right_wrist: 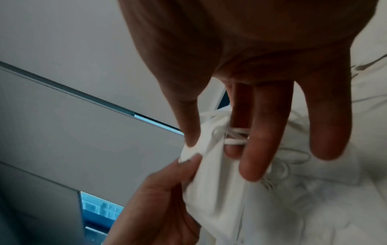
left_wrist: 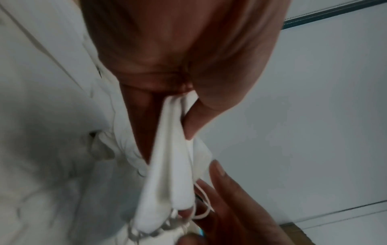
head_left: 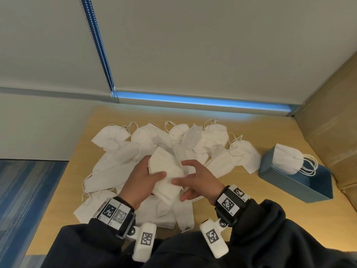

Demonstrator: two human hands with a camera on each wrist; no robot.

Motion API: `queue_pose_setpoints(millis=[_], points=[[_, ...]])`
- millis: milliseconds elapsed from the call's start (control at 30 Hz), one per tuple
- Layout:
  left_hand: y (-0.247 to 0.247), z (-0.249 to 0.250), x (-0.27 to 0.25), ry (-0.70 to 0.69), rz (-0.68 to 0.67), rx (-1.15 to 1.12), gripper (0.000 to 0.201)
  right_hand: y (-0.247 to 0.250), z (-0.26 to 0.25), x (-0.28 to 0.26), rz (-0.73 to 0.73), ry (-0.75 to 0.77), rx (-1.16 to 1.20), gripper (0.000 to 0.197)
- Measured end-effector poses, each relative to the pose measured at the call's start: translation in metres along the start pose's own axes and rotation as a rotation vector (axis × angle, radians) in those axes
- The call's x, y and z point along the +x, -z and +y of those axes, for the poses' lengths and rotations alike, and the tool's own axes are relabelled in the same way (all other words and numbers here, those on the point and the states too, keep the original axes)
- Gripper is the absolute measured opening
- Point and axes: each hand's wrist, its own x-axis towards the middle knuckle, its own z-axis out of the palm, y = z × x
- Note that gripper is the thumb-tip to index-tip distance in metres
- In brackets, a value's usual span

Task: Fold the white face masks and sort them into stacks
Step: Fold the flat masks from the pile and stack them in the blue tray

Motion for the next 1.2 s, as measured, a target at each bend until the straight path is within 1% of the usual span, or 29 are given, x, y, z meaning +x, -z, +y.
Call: queue_pose_setpoints(millis=[67,100,167,233,300,367,400,467,533,600,633,667,700,767,800,833,900,967,1000,1033,1067,1133,1167,1200], points=[[0.014,-0.005,0.002,-0.048,0.034,0.154,0.051,0.006,-0.004,0.001,0.057,-0.007,0.000,0.047],[0.023,-0.006,0.003,-0.058,0.048,0.223,0.053,0.011,-0.004,0.002,0.095,-0.014,0.012,0.041],[0.041,-0.005,0.001,-0.070,0.077,0.370,0.061,0.020,-0.004,0.003,0.149,-0.028,0.042,0.035],[0.061,0.000,-0.003,-0.095,0.104,0.426,0.060,0.025,-0.003,0.003,0.165,0.000,0.077,0.030],[0.078,0.010,-0.008,-0.112,0.116,0.358,0.055,0.021,-0.006,0.001,0.168,0.084,0.112,0.026],[0.086,0.027,-0.013,-0.131,0.108,0.161,0.052,0.012,-0.016,-0.002,0.151,0.208,0.084,0.027],[0.086,0.037,-0.016,-0.151,0.093,0.068,0.051,0.008,-0.022,-0.005,0.117,0.281,0.060,0.030],[0.076,0.054,-0.020,-0.189,0.039,-0.024,0.058,-0.002,-0.039,-0.011,0.014,0.403,0.046,0.040],[0.058,0.062,-0.019,-0.214,-0.026,-0.042,0.060,-0.009,-0.053,-0.016,-0.110,0.452,0.051,0.050],[0.039,0.064,-0.014,-0.215,-0.080,-0.075,0.054,-0.010,-0.058,-0.016,-0.182,0.426,-0.013,0.060],[0.031,0.063,-0.012,-0.220,-0.103,-0.086,0.048,-0.009,-0.057,-0.017,-0.195,0.391,-0.027,0.061],[0.025,0.060,-0.009,-0.228,-0.121,-0.077,0.043,-0.005,-0.050,-0.015,-0.187,0.359,-0.036,0.057],[0.021,0.058,-0.006,-0.237,-0.139,-0.052,0.041,-0.001,-0.045,-0.016,-0.151,0.333,-0.028,0.045],[0.015,0.050,0.001,-0.245,-0.176,0.032,0.039,0.011,-0.031,-0.020,-0.070,0.273,0.034,0.008],[0.014,0.046,0.004,-0.244,-0.189,0.082,0.040,0.019,-0.024,-0.022,-0.033,0.245,0.091,0.010],[0.012,0.042,0.007,-0.240,-0.193,0.133,0.041,0.028,-0.018,-0.025,0.006,0.211,0.175,0.017],[0.008,0.035,0.014,-0.206,-0.188,0.204,0.049,0.047,-0.009,-0.031,0.094,0.171,0.362,0.023],[-0.001,0.032,0.017,-0.151,-0.204,0.177,0.058,0.064,-0.003,-0.038,0.071,0.144,0.613,0.031],[-0.008,0.033,0.019,-0.132,-0.222,0.149,0.063,0.069,-0.001,-0.041,0.025,0.116,0.720,0.031],[-0.016,0.036,0.020,-0.124,-0.242,0.123,0.067,0.073,0.000,-0.044,-0.009,0.114,0.746,0.029],[-0.025,0.041,0.021,-0.125,-0.264,0.103,0.071,0.078,0.004,-0.047,0.003,0.138,0.656,0.027],[-0.046,0.054,0.023,-0.152,-0.321,0.084,0.079,0.087,0.008,-0.050,0.132,0.200,0.261,0.023],[-0.057,0.061,0.023,-0.172,-0.354,0.093,0.083,0.094,0.010,-0.052,0.200,0.220,0.107,0.026],[-0.068,0.068,0.024,-0.196,-0.387,0.121,0.086,0.103,0.012,-0.053,0.251,0.232,0.044,0.028]])
